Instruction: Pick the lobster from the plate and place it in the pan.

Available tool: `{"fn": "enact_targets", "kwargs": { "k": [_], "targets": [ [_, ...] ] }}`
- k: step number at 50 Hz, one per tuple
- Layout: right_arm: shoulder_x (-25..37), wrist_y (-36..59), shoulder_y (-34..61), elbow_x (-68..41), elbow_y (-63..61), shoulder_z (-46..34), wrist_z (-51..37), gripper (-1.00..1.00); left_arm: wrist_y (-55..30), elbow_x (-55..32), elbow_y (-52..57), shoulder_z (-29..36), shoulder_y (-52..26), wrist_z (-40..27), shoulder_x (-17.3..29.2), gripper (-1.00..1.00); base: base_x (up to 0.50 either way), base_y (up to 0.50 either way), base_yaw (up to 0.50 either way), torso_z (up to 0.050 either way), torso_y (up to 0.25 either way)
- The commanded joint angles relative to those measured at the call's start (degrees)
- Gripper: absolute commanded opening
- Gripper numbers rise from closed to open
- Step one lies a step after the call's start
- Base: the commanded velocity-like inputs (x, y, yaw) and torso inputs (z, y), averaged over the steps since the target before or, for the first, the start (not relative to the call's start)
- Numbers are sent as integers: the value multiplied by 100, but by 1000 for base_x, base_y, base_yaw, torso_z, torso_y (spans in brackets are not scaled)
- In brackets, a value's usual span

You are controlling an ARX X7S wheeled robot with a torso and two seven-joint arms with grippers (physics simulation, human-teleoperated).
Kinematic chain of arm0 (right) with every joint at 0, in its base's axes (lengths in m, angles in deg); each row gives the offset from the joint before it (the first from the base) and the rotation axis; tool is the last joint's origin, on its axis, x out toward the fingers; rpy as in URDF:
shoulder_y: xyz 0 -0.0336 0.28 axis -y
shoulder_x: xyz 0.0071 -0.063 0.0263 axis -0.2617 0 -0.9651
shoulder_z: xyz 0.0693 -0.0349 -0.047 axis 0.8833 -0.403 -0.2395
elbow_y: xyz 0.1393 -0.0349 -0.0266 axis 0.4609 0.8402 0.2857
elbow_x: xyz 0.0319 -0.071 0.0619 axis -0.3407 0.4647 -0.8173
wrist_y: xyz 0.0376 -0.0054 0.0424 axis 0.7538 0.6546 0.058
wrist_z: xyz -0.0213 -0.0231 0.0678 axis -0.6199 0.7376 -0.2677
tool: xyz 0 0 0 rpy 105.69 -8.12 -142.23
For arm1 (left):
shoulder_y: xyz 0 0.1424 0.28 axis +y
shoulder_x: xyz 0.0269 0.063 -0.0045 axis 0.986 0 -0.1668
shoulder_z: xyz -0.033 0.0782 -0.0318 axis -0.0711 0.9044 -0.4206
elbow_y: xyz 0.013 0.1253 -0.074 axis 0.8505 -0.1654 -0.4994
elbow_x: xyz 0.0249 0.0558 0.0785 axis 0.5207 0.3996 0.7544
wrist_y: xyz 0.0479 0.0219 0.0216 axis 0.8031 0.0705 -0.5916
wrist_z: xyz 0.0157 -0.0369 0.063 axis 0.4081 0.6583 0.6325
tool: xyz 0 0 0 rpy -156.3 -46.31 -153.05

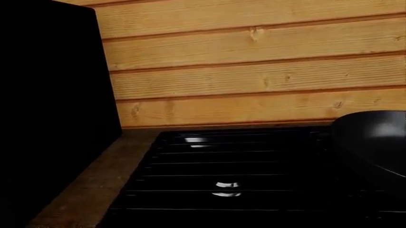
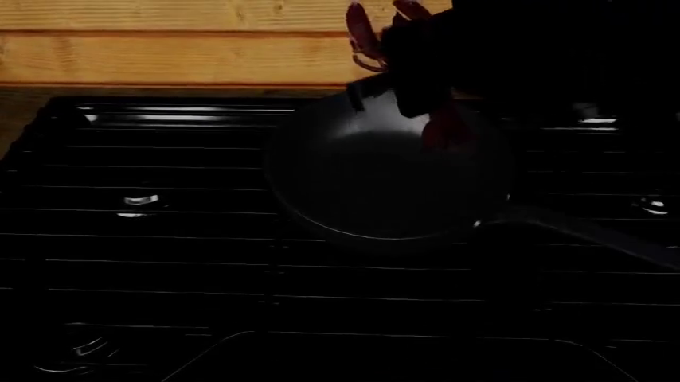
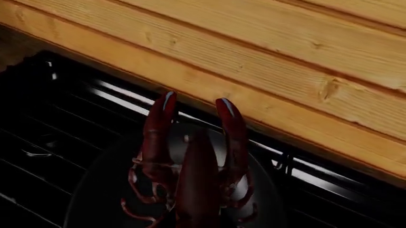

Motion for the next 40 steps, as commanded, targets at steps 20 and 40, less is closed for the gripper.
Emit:
{"fn": "enact_targets", "kwargs": {
  "k": [20, 40],
  "targets": [
    [-2386, -498, 540, 2702, 4255, -999, 3536, -100, 436, 56, -122, -61, 82, 145, -13, 100, 0, 0, 0, 0, 0],
    [-2561, -334, 256, 4341, 4251, -40, 4038, -100, 528, 184, -186, 4, 166, 219, 2, 100, 0, 0, 0, 0, 0]
  ]
}}
